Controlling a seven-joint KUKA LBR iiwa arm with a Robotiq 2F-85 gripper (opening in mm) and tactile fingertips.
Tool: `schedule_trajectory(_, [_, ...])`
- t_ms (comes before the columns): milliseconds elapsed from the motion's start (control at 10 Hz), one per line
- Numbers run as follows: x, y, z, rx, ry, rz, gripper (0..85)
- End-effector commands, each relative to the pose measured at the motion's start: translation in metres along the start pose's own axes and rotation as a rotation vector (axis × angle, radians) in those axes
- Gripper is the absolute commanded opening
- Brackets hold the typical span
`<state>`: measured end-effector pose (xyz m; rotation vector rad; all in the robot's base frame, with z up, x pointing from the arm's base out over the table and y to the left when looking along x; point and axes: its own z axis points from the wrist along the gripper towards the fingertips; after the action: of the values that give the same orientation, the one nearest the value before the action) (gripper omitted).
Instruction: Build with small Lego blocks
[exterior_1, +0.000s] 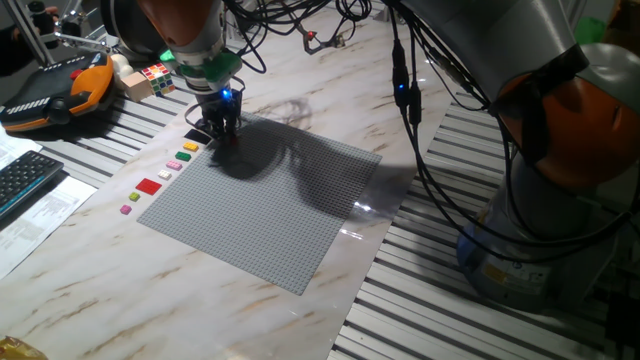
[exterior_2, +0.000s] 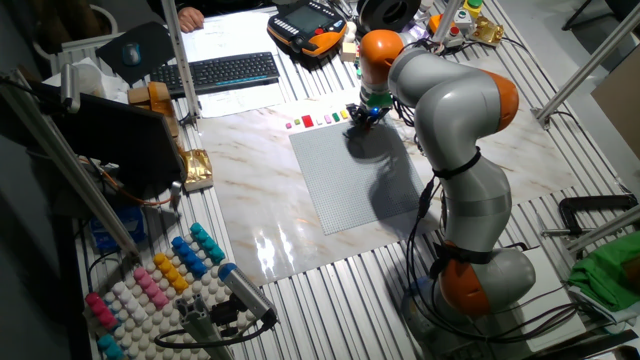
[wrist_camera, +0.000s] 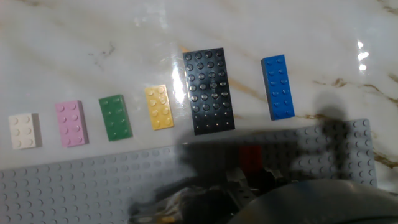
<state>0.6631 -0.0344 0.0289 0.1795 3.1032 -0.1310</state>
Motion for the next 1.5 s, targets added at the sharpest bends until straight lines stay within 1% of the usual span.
schedule_trajectory(0, [0.0003,0.0001,0.0002,-0.003,0.002,0.0,22.3])
schedule_trajectory(200, [0.0002,0.0001,0.0002,-0.009,0.003,-0.005,19.0])
schedule_trajectory(300, [0.0003,0.0003,-0.0004,-0.015,0.004,-0.011,15.7])
schedule_trajectory(400, [0.0005,0.0005,-0.0007,-0.026,0.006,-0.017,9.7])
schedule_trajectory(600, [0.001,0.0004,-0.0002,-0.029,0.006,-0.024,4.7])
schedule_trajectory(700, [0.0016,0.0003,0.0003,-0.03,0.005,-0.027,0.7])
schedule_trajectory(900, [0.0025,0.0005,0.0012,-0.031,0.0,-0.029,0.7])
schedule_trajectory(1100, [0.003,0.0001,0.0035,-0.022,-0.007,-0.031,0.7])
schedule_trajectory(1400, [0.0057,0.0009,0.0026,-0.022,-0.007,-0.031,0.7])
